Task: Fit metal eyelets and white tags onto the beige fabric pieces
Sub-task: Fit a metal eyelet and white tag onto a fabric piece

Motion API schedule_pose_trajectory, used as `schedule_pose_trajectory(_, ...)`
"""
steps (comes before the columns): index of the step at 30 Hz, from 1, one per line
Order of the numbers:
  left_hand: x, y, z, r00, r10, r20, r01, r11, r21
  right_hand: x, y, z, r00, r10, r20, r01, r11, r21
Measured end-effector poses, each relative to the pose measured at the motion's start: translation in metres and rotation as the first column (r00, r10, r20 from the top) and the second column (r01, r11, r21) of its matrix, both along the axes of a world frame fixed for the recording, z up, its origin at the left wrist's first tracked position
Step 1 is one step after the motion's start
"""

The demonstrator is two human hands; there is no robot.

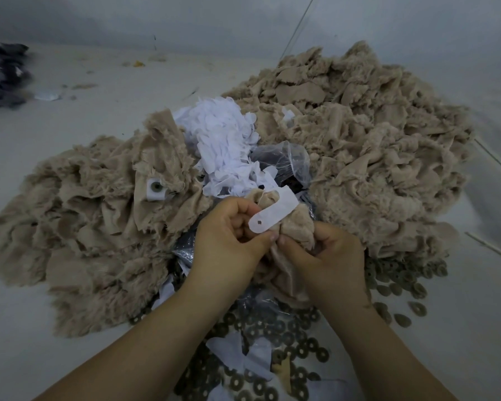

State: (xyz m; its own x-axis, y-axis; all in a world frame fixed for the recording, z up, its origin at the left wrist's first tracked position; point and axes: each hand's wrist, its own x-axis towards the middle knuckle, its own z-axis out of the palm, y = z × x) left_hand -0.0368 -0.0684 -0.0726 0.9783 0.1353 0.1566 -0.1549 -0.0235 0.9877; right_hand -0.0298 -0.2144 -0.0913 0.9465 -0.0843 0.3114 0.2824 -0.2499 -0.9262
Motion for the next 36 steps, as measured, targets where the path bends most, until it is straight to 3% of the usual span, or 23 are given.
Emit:
schedule_pose_trajectory(10, -0.0023, -0.0069, -0.0003, 0.994, 0.075, 0.076, -0.086, 0.984, 0.155, 0.0013, 0.0009, -0.0057, 0.996, -0.042, 0.081, 0.056, 0.982, -0.182)
schedule_pose_trajectory(14, -0.0025, -0.0064, -0.0002, 0.994, 0.078, 0.070, -0.089, 0.981, 0.171, 0.0016, 0.0022, -0.0066, 0.992, 0.044, 0.121, -0.025, 0.987, -0.158)
schedule_pose_trajectory(21, -0.0002, -0.0086, 0.0013, 0.995, 0.059, 0.076, -0.076, 0.966, 0.246, 0.0011, 0.0038, -0.0054, 0.988, 0.042, 0.149, -0.011, 0.980, -0.201)
schedule_pose_trajectory(24, -0.0002, -0.0085, 0.0013, 0.994, 0.072, 0.079, -0.089, 0.969, 0.231, -0.0001, 0.0041, -0.0055, 0.989, 0.019, 0.150, 0.002, 0.990, -0.138)
schedule_pose_trajectory(30, -0.0015, -0.0074, 0.0019, 0.997, 0.053, 0.059, -0.063, 0.982, 0.176, 0.0014, 0.0015, -0.0044, 0.998, 0.054, -0.021, -0.052, 0.997, 0.065)
schedule_pose_trajectory(36, 0.0008, -0.0034, 0.0017, 0.999, 0.011, -0.036, -0.009, 0.999, 0.044, 0.0035, 0.0020, -0.0055, 0.996, 0.066, -0.066, -0.062, 0.997, 0.054)
